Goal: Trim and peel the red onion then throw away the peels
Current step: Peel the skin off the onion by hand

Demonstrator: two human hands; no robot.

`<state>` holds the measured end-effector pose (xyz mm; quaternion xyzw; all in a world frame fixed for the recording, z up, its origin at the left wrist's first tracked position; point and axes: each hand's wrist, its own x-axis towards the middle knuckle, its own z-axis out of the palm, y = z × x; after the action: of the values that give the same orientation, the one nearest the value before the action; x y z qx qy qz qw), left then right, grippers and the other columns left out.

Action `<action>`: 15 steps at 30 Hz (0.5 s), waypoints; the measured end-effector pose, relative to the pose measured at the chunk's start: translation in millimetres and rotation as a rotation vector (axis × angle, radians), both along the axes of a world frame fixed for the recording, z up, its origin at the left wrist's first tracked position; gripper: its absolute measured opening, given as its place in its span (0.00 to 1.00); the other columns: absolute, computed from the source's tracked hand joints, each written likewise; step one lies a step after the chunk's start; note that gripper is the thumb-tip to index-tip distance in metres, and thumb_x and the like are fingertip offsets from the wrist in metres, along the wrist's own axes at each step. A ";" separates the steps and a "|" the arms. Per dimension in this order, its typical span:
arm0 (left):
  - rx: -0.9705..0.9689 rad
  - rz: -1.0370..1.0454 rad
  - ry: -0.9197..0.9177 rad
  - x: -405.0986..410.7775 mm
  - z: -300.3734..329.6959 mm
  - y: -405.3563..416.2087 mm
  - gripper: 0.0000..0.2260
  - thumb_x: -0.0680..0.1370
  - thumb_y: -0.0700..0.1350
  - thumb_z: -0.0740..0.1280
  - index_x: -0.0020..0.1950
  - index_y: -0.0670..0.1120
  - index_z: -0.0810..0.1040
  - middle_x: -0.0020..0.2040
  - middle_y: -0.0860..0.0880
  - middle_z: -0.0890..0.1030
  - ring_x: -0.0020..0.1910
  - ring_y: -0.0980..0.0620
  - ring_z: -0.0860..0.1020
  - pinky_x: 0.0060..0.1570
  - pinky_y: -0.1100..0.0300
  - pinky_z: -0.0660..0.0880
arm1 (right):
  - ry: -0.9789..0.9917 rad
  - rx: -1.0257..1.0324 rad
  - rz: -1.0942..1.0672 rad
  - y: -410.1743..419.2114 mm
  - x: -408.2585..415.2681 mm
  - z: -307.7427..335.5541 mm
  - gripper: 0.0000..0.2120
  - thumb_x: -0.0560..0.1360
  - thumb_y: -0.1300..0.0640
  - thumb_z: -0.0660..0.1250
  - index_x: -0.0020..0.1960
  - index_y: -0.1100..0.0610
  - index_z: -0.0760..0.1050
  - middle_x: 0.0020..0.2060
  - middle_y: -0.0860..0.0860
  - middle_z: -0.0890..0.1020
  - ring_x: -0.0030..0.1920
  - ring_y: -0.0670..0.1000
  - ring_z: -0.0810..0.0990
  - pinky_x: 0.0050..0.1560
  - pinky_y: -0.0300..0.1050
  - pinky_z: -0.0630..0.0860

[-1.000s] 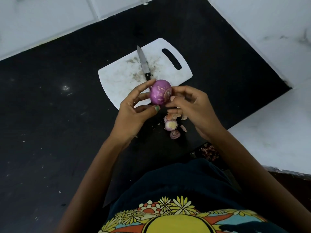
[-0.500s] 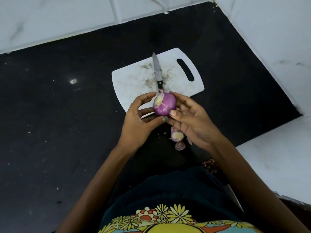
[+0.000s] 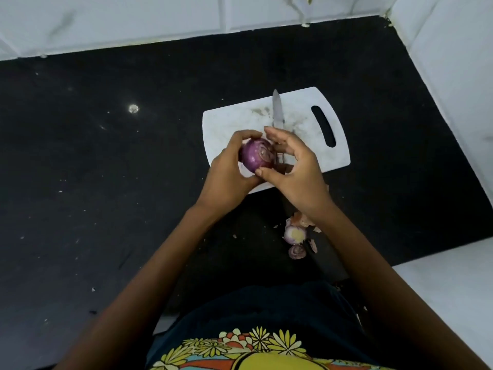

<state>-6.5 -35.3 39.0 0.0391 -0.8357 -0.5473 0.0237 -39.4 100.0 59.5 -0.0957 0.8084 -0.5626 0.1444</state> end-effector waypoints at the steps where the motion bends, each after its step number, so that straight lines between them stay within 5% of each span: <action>1: -0.005 0.028 0.008 -4.4 -4.4 -2.2 0.28 0.69 0.42 0.76 0.65 0.47 0.70 0.57 0.54 0.77 0.51 0.59 0.78 0.49 0.75 0.71 | 0.028 0.020 0.001 -4.0 -4.7 -1.9 0.31 0.68 0.67 0.73 0.67 0.52 0.69 0.64 0.50 0.73 0.60 0.42 0.73 0.54 0.27 0.74; 5: -0.121 0.138 -0.015 -18.2 -23.0 0.5 0.27 0.70 0.48 0.74 0.66 0.52 0.68 0.57 0.57 0.78 0.56 0.56 0.78 0.60 0.56 0.69 | 0.080 0.085 0.013 -9.5 -21.6 -16.0 0.28 0.69 0.68 0.71 0.66 0.55 0.70 0.64 0.52 0.73 0.60 0.42 0.73 0.58 0.28 0.73; 9: -0.318 0.188 -0.065 -26.9 -43.7 15.5 0.26 0.73 0.49 0.70 0.69 0.54 0.65 0.63 0.56 0.76 0.65 0.53 0.71 0.60 0.54 0.56 | 0.114 0.166 0.012 -6.5 -31.7 -32.6 0.24 0.70 0.69 0.69 0.64 0.57 0.73 0.62 0.54 0.76 0.63 0.49 0.74 0.65 0.44 0.74; 15: -0.421 0.107 -0.105 -35.7 -56.6 30.0 0.25 0.78 0.52 0.61 0.74 0.52 0.58 0.73 0.52 0.68 0.77 0.49 0.55 0.69 0.45 0.47 | 0.215 0.232 0.018 7.0 -35.3 -40.8 0.20 0.70 0.69 0.67 0.61 0.60 0.76 0.59 0.56 0.77 0.62 0.52 0.75 0.65 0.49 0.73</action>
<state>-42.2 -5.3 -17.6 0.1061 -0.9283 -0.3560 0.0165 -74.6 107.1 18.8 -0.1456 0.8779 -0.4505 0.0722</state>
